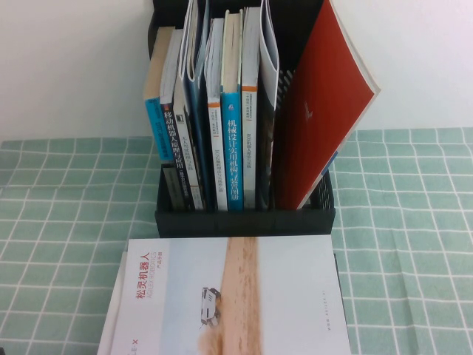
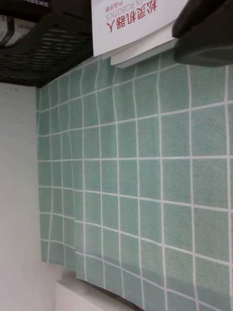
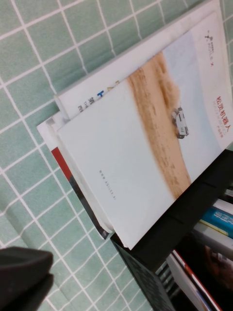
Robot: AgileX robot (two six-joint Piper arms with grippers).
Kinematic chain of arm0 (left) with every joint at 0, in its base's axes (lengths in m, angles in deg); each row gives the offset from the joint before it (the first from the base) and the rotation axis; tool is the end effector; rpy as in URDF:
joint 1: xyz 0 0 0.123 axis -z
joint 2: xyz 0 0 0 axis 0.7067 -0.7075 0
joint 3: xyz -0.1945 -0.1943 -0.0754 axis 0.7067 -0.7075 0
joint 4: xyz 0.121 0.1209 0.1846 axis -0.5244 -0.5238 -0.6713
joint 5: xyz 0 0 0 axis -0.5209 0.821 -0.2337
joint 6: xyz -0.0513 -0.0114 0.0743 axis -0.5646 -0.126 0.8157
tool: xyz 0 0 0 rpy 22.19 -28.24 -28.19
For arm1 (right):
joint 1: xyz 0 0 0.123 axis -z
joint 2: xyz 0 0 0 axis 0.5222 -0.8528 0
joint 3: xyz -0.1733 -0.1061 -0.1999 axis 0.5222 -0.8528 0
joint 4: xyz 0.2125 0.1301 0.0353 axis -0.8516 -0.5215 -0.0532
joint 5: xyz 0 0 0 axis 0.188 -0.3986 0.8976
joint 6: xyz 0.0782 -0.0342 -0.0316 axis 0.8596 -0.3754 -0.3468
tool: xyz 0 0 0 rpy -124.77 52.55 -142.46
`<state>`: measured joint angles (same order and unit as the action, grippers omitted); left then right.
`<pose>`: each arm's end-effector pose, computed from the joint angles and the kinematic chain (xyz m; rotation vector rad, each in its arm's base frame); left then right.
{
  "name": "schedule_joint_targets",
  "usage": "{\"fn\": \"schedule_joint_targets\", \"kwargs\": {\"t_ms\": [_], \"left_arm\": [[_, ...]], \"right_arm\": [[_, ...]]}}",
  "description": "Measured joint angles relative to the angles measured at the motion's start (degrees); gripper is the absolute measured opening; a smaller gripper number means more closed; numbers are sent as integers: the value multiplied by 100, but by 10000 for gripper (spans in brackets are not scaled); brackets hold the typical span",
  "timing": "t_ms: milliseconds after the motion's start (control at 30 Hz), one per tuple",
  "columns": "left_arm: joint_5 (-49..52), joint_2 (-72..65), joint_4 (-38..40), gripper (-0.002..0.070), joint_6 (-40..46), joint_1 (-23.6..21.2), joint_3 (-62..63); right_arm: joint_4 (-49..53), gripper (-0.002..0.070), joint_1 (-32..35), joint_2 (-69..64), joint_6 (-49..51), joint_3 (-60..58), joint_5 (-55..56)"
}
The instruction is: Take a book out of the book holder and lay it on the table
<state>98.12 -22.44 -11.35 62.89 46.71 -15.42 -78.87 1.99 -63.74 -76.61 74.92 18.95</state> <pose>0.0534 -0.0052 0.1763 0.0123 1.8223 -0.0909 0.0361 0.0376 0.2622 -0.9966 1.7367 0.2250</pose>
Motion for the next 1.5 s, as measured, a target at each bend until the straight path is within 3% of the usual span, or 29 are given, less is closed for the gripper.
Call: {"fn": "schedule_joint_targets", "kwargs": {"t_ms": [1300,1500], "left_arm": [[32,0,19,-2,-319,0,0],[32,0,19,-2,-319,0,0]], "right_arm": [[6,-1,0,22,5,0,0],[786,-1,516,566,986,-195,640]]}}
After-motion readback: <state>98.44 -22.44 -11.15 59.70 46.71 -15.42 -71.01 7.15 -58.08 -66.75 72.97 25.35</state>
